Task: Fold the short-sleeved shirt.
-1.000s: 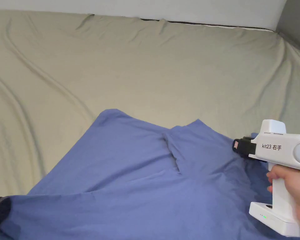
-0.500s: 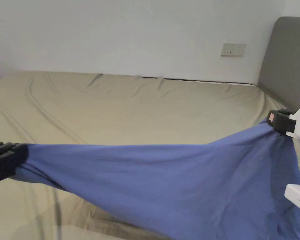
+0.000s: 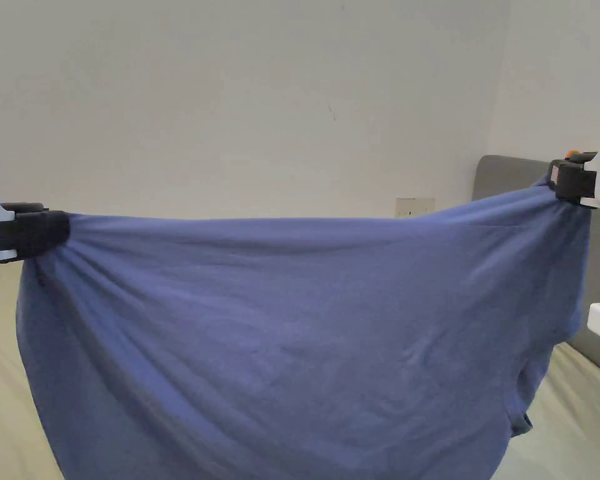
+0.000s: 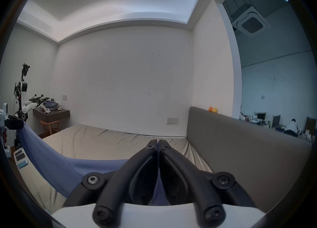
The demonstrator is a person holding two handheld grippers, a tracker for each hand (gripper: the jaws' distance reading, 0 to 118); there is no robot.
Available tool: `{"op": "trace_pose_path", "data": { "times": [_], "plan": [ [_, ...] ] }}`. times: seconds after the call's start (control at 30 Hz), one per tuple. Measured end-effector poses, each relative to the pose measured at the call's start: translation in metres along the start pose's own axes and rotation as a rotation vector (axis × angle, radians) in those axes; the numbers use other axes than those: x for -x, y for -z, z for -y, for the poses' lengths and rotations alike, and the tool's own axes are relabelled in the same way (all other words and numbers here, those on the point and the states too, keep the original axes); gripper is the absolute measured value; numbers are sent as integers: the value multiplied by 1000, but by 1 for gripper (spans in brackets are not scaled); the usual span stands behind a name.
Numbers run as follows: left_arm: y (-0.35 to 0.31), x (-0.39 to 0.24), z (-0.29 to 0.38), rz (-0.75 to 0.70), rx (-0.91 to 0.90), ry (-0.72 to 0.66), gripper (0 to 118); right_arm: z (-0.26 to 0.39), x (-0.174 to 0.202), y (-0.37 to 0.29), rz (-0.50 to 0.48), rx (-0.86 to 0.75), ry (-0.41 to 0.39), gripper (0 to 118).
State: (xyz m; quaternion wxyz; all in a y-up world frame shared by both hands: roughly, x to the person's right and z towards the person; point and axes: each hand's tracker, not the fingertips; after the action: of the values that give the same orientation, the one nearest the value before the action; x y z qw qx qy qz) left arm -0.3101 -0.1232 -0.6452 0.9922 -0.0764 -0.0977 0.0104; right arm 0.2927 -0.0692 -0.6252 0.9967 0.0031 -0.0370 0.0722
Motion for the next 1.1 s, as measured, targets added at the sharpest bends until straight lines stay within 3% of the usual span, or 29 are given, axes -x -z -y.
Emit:
{"op": "trace_pose_path", "data": {
  "times": [0.1,0.23,0.47,0.53,0.63,0.77,0.87,1.1],
  "plan": [
    [19,2,-12,-15,-10,40,2,-19,12,18,27,-31,-63,1],
    [52,10,-30,-39,-5,8,2,-39,27,59,54,-21,-71,1],
    [135,16,-50,-144,-10,65,2,-48,43,174,91,-3,-23,1],
    [157,21,-57,-177,-53,51,2,-50,53,198,165,-47,-23,1],
    [190,26,-76,-202,-88,32,2,-59,66,234,183,-43,46,1],
    [222,34,-103,-244,-112,19,2,-84,74,263,174,-77,73,1],
    [237,44,-113,-247,-150,-26,1,-97,79,279,174,-158,3,1],
    [288,54,-85,-272,-119,-16,2,-82,96,314,175,-162,-46,1]
  ]
}}
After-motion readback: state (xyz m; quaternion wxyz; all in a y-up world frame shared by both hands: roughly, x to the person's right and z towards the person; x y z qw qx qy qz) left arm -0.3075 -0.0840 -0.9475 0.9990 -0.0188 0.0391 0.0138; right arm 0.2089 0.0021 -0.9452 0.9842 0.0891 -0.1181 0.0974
